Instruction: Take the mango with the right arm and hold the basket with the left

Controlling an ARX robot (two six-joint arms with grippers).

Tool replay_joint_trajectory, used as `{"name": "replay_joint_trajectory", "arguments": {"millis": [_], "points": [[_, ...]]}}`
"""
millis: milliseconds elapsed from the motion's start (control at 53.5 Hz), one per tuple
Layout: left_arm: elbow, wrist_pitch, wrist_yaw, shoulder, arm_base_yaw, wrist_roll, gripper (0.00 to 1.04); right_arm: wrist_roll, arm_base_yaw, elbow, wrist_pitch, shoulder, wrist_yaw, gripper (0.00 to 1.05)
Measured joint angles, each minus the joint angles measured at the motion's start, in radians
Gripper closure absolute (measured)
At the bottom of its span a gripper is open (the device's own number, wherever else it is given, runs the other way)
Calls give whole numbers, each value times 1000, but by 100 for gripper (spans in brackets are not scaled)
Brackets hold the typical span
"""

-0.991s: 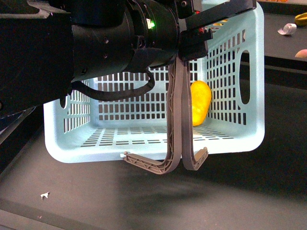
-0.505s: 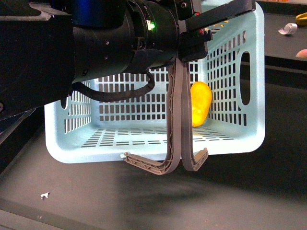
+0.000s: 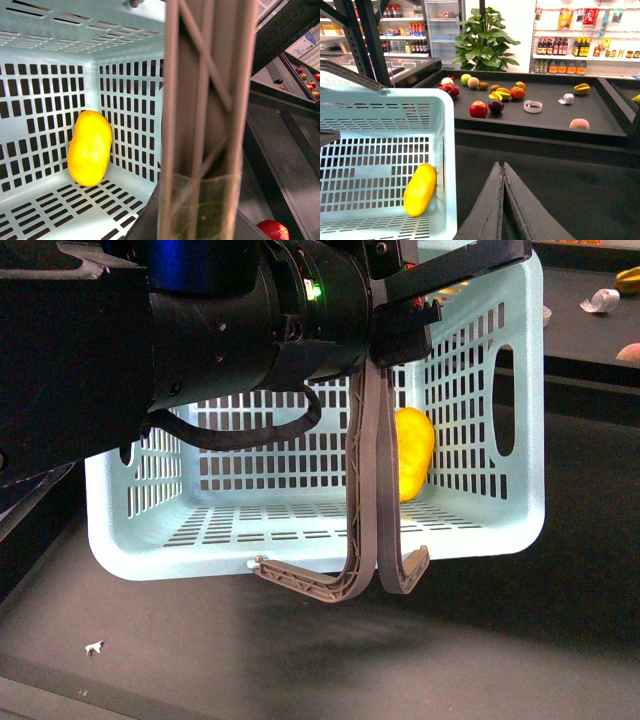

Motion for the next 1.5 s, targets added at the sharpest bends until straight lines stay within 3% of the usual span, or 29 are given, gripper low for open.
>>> {"name": "replay_joint_trajectory", "arguments": {"millis": [842,954,1496], "points": [[0,0,0,0,0,-2,99,0,0,0,-265,-268,-3,103],[0,0,1,0,0,-1,99,-1,0,1,-423,-393,-4,103],[0,0,0,0,0,-2,99,-1,0,1,-435,-431,-4,103]]}}
